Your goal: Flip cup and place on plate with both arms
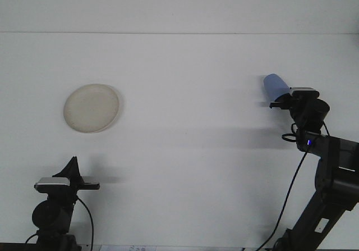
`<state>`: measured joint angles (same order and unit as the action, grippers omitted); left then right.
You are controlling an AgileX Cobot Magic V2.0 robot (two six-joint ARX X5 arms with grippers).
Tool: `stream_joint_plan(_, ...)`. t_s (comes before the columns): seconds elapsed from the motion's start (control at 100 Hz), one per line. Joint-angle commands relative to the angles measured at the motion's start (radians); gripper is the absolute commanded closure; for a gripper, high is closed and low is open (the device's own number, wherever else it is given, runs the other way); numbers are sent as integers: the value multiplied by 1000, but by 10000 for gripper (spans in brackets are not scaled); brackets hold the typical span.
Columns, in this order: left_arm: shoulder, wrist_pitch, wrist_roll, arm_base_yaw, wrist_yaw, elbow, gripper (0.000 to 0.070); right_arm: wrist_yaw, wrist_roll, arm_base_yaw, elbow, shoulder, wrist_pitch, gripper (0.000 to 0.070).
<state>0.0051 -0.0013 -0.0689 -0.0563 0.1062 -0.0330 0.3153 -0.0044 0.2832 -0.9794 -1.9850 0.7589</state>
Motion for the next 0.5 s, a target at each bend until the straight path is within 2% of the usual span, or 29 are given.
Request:
stream_joint_plan(0.0,-2,10,-5,0,1,19,684,3,-12,2,-19,-27,18,673)
stream_joint_plan(0.03,-2,10,-5,0,1,19,684,7,-11,2,-19,-27,18,698)
stream_joint_plan(0.17,-2,10,-5,0,1,19,684,50,2,2,-19,-18,11,698)
stream_joint_plan(0.25,-2,10,-5,0,1,19,684,52,10,2,-19,5,-21,698)
stream_joint_plan(0.49,-2,10,-5,0,1,19,684,51,23,1,-19,210,-307,698)
